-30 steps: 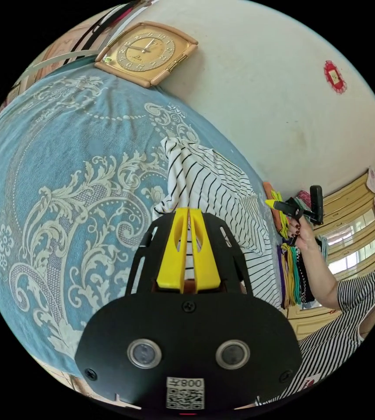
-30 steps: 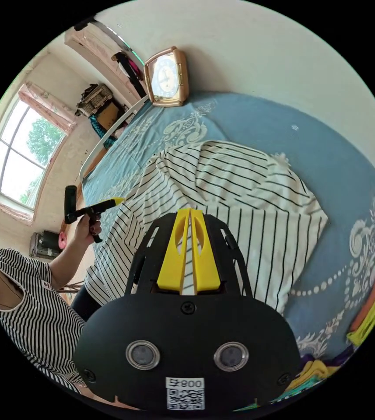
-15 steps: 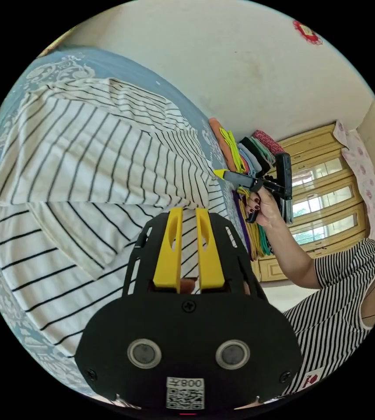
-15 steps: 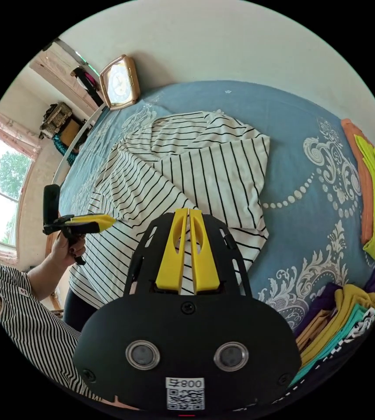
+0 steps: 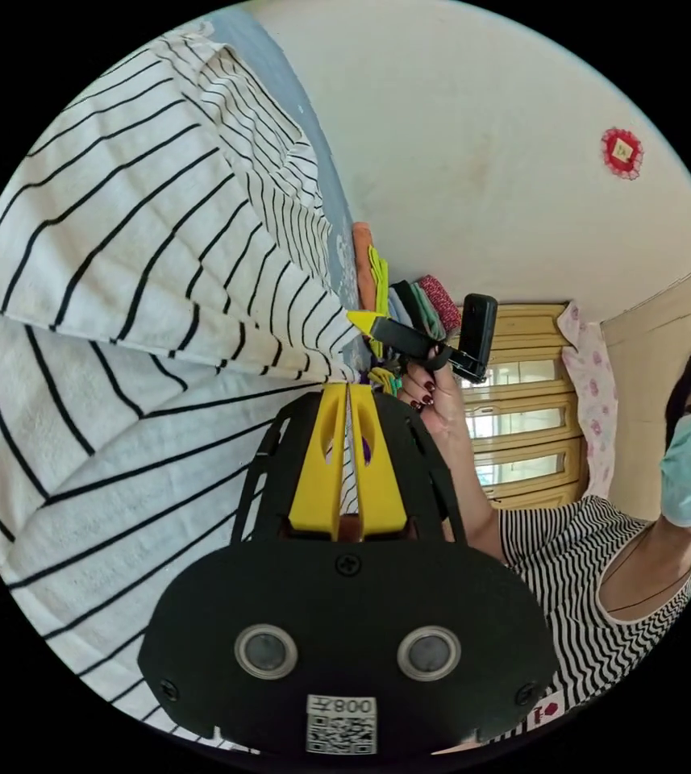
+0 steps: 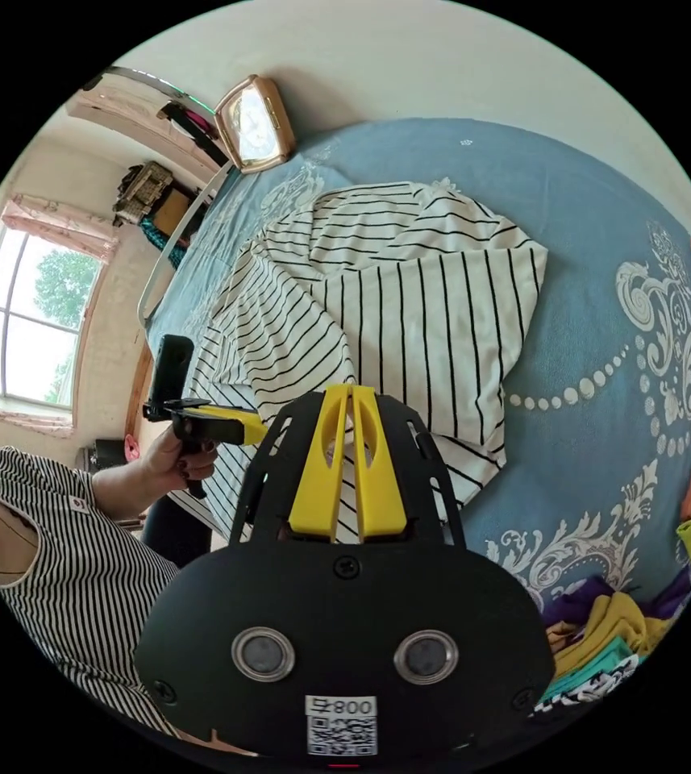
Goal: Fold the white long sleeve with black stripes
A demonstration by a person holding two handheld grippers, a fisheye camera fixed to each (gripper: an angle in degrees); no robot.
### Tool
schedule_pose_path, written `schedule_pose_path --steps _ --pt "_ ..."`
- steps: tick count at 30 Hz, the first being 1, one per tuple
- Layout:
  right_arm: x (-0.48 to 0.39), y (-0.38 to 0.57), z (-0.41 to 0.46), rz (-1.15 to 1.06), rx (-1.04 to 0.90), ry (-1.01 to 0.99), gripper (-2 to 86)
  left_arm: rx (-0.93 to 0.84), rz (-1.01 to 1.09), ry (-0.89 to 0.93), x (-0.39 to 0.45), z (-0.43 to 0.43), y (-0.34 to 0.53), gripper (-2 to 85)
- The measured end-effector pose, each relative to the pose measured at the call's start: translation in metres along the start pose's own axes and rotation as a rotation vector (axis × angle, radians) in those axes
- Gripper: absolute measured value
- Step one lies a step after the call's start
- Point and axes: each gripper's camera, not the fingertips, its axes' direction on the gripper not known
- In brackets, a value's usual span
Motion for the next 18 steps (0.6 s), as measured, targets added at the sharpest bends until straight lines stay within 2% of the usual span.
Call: schedule_pose_path --steps 2,5,7,14,17,18 --pt "-0.012 -0.009 -0.026 -0.005 0.017 0.042 0.5 -0.018 -0.011 -0.013 -0.003 0.009 0.001 0.5" --pt "-0.008 -0.022 -0.026 0.04 -0.035 0.083 0.5 -0.082 -0.078 -0.042 -0.022 0.03 0.007 0.5" --pt "-0.003 -0.024 -0.024 0.096 -0.054 0.093 0.5 -0.063 -0.089 -0.026 -0.02 0.028 0.016 0.4" --pt "-0.068 0.004 -0.079 0.083 0.168 0.128 0.1 -0.041 0.003 -0.157 0.02 0.017 0.045 0.3" --pt "-0.096 -0.001 -0.049 0.033 0.071 0.147 0.0 -0.078 -0.018 -0.253 0.015 0.027 0.051 0.5" --pt "-0.098 -0.003 -0.038 0.035 0.03 0.182 0.0 -0.068 -0.014 -0.2 0.02 0.028 0.056 0.6"
